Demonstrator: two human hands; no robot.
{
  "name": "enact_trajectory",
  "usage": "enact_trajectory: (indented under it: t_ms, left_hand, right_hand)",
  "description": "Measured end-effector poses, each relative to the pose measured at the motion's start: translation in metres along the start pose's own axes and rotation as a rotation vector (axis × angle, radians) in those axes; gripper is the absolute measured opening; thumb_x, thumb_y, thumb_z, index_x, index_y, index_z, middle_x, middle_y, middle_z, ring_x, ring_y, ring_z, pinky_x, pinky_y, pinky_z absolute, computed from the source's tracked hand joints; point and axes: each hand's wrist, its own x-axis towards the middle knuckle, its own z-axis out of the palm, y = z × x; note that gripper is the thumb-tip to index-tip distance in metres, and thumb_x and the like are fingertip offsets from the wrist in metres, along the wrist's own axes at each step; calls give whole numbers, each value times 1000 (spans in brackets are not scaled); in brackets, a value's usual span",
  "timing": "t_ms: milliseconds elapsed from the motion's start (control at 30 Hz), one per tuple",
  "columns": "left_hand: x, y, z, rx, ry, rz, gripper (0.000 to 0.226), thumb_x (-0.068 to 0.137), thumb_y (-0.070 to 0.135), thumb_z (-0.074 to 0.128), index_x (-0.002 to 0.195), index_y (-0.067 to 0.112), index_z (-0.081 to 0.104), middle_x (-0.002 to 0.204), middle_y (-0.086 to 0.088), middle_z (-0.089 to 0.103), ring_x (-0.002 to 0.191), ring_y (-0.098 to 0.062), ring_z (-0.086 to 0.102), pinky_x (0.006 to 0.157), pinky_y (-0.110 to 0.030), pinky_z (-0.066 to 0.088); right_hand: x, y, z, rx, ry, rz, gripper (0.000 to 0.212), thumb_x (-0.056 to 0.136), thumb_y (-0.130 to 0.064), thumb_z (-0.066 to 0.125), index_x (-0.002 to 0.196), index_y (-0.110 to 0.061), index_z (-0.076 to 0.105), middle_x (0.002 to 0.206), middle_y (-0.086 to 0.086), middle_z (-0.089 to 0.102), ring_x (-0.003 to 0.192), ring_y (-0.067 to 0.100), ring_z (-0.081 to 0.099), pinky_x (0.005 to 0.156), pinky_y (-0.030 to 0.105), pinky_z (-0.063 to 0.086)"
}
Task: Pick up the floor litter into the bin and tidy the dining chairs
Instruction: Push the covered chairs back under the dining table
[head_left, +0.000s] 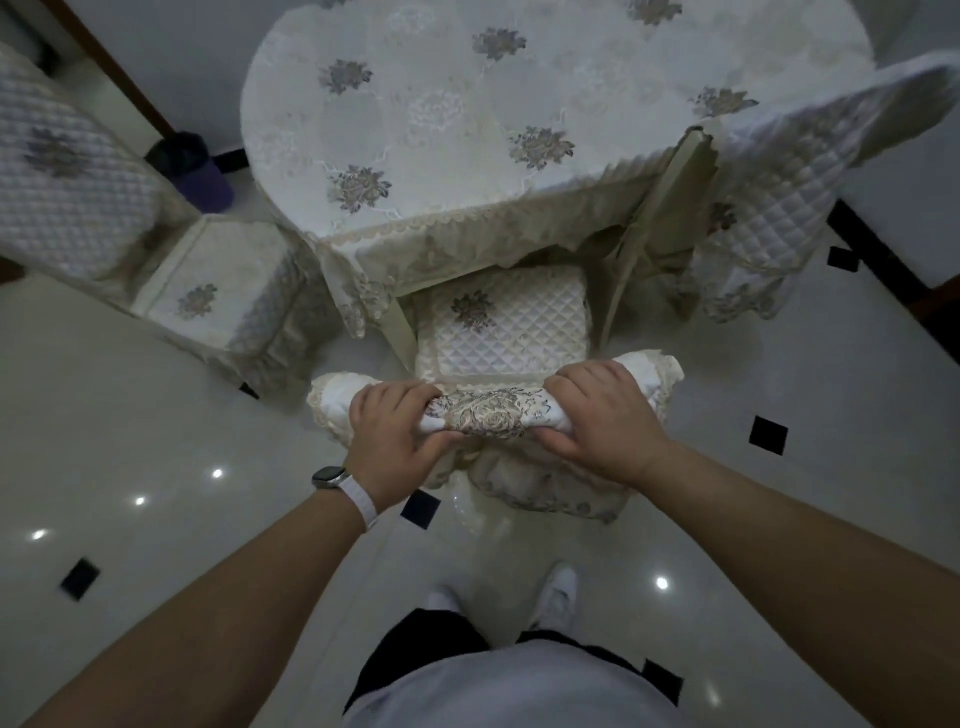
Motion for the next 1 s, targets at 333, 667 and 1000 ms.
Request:
enact_trajectory:
  t_ms: [333, 667, 1000]
  left_hand:
    - [35, 7, 11, 1, 94, -1, 53, 81, 59, 57, 106, 13, 67, 98, -2, 63, 94, -26, 53, 92, -44, 33]
    - [115, -1, 3, 25, 135, 1, 50, 82, 60, 56, 103, 16, 66, 97, -1, 64, 95, -27, 57, 89, -39, 29]
    - [173, -21, 15, -31, 82, 24, 52, 81, 60, 55, 104, 15, 68, 100, -1, 65, 99, -26, 58, 91, -38, 27]
  right_hand:
    - [26, 37, -2, -14, 111, -56, 49, 85, -57, 52, 93, -11, 66, 89, 6, 64, 82, 29, 60, 79, 39, 42]
    - [92, 76, -7, -73, 134, -14, 46, 83, -55, 57, 96, -12, 66, 89, 5, 62, 82, 27, 57, 76, 38, 39]
    - [136, 116, 16, -81, 60, -25, 48, 85, -57, 53, 96, -12, 65, 90, 6, 59, 82, 28, 55, 75, 39, 42]
